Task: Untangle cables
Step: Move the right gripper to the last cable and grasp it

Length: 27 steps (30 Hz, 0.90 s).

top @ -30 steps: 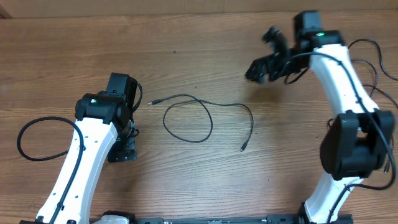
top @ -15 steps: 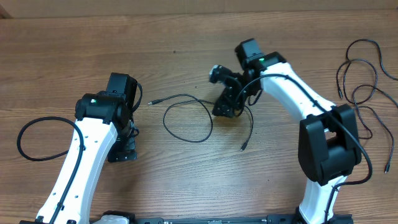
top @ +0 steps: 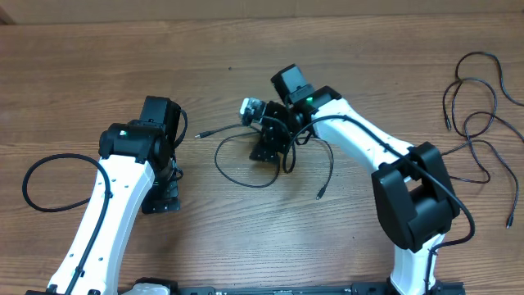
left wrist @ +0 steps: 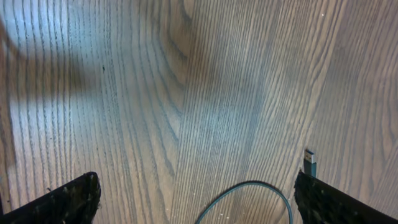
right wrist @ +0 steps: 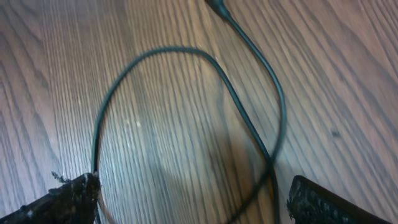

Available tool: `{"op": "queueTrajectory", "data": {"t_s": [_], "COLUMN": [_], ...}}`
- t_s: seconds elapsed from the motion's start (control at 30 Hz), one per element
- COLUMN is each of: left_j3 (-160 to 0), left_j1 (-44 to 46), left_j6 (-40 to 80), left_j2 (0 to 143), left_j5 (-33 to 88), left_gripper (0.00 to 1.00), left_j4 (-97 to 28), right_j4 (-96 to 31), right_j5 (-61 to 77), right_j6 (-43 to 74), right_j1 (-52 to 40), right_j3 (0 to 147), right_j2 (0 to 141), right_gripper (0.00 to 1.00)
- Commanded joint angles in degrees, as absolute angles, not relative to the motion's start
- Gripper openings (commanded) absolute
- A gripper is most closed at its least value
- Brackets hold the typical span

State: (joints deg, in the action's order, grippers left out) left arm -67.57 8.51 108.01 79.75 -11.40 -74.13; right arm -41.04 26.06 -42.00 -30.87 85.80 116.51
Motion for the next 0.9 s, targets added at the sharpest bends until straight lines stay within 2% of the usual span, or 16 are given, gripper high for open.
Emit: {"op": "queueTrajectory", "data": {"t_s": [0.0,0.13,0.27,0.87], "left_j3": [-68.4,-68.4,-68.4,-68.4], "left_j1": [8.3,8.3,8.3,8.3], "left_j6": [107.5,107.5,107.5,107.5], "left_j2": [78.7,78.7,78.7,78.7], "left_j5": [-12.4,-12.4,-12.4,-12.4], "left_gripper": [1.00,1.00,1.00,1.00], "left_j4": [-74.3,-74.3,-74.3,-74.3], "right_j4": [-38.7,-35.6,-31.8,-23.4], "right_j5": [26.2,26.0,25.6,25.3], "right_j6": [-42.3,-42.3,-42.3,-42.3], "right_j1": [-32.6,-33.7,-33.7,-33.6], "right_j3": [85.4,85.4,85.4,85.4], "right_j2": [119.0,120.8,122.0,128.2], "right_gripper": [0.95,0.93,0.86,0.76]}}
